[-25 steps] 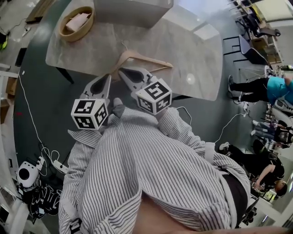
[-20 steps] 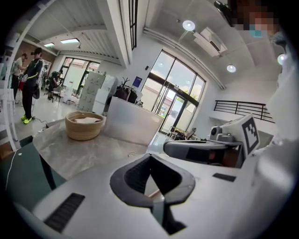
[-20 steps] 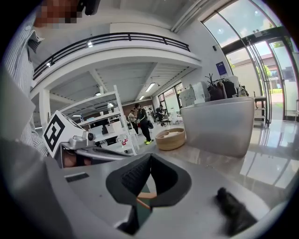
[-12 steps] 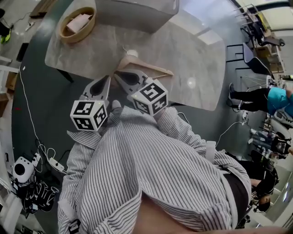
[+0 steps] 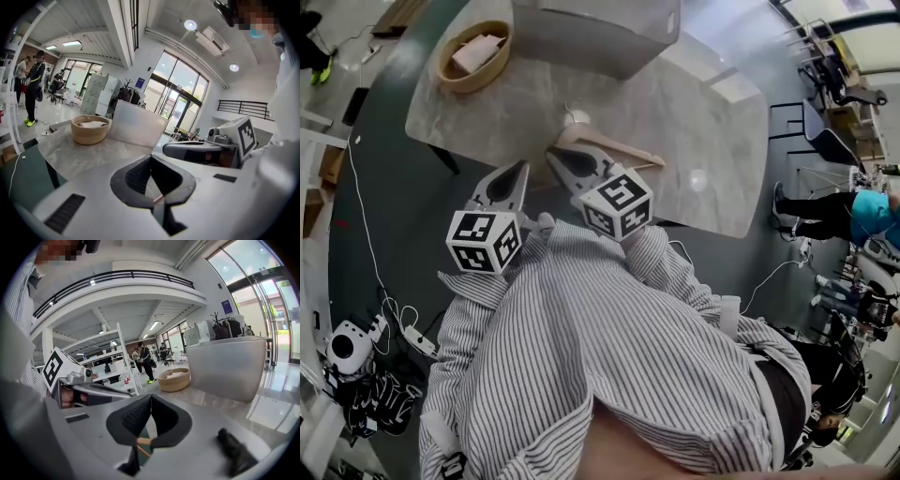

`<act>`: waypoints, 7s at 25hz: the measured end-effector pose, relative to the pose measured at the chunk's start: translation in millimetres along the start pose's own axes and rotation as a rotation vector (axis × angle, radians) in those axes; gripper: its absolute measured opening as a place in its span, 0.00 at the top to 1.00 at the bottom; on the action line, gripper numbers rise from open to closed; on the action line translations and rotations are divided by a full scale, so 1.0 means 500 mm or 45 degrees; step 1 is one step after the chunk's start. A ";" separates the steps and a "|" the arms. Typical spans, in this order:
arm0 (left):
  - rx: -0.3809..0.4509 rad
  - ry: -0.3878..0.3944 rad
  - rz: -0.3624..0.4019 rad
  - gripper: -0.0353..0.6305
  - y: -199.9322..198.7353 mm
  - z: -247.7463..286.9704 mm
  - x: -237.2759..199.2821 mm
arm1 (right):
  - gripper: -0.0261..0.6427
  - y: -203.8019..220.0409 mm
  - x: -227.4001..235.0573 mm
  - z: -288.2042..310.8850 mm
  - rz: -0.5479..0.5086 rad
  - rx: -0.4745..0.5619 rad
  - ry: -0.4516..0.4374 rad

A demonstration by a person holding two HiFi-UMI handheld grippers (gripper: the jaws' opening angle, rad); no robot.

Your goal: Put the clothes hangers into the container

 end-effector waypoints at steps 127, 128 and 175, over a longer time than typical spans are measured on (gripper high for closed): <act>-0.285 -0.102 -0.435 0.93 0.273 -0.047 -0.189 | 0.90 0.261 -0.127 0.274 -1.118 -0.889 -0.308; -0.283 -0.104 -0.435 0.93 0.271 -0.048 -0.189 | 0.90 0.257 -0.124 0.274 -1.100 -0.881 -0.303; 0.123 0.315 0.201 0.93 -0.201 0.068 -0.054 | 0.91 -0.214 0.016 -0.016 -0.658 -0.084 0.474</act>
Point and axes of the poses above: the fingertips, and each gripper's own axes: z forward along the fingers, x to its right, y out of its underside, the point moved 10 cm from there along -z, backward along the fingers, and after that the axes turned 2 degrees about y, right-handed, at the moved point
